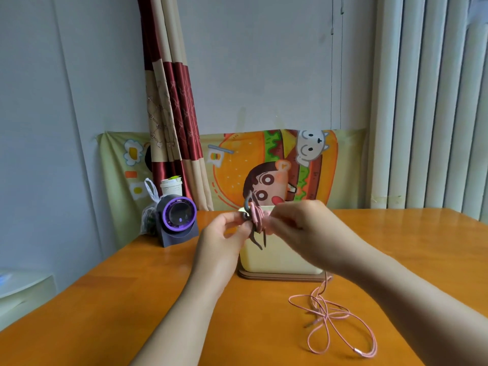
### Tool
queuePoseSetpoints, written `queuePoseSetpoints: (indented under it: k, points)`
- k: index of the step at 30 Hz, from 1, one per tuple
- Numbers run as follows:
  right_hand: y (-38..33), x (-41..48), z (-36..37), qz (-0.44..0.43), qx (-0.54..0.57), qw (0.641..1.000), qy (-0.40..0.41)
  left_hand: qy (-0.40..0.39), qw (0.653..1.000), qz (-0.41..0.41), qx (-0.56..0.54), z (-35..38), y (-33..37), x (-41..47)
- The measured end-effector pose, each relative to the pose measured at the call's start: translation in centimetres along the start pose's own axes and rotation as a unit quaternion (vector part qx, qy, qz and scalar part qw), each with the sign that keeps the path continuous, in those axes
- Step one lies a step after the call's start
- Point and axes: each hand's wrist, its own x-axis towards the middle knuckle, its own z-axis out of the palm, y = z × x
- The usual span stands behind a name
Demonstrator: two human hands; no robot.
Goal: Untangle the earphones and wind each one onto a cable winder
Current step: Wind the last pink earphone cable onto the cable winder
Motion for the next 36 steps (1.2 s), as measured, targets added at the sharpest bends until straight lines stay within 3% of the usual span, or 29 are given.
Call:
queuePoseSetpoints:
  k: [5, 15, 19, 23, 27, 29, 33, 36]
  points:
    - [1.0, 1.4, -1.5, 0.023, 0.035, 0.999, 0.035, -0.052, 0.993, 0.048, 0.093, 0.2, 0.7, -0.9]
    - [2.8, 2.1, -2.5, -0.011, 0.036, 0.999, -0.011, -0.181, 0.974, 0.073, 0.117, -0.5, 1.7, -1.8]
    - [3.2, 2.3, -2.5, 0.026, 0.144, 0.989, -0.018, -0.236, 0.969, 0.058, 0.040, -0.8, 1.7, -1.6]
    - [3.9, 2.3, -0.9, 0.097, 0.316, 0.942, -0.058, -0.255, 0.957, 0.019, -0.136, -0.2, 2.2, -1.7]
    - [3.1, 1.7, 1.4, 0.143, 0.342, 0.928, -0.035, -0.174, 0.938, -0.028, -0.299, 0.8, 3.7, -1.4]
    - [2.7, 1.4, 1.9, 0.126, 0.311, 0.942, -0.013, -0.114, 0.933, -0.042, -0.338, 1.1, 3.9, -0.8]
    - [2.2, 0.6, 1.8, 0.090, 0.228, 0.969, -0.043, -0.004, 0.928, -0.073, -0.365, 0.5, 3.7, 1.0]
    - [1.8, 0.3, 1.0, 0.072, 0.157, 0.983, -0.055, 0.034, 0.943, -0.078, -0.322, 0.0, 3.2, 1.5]
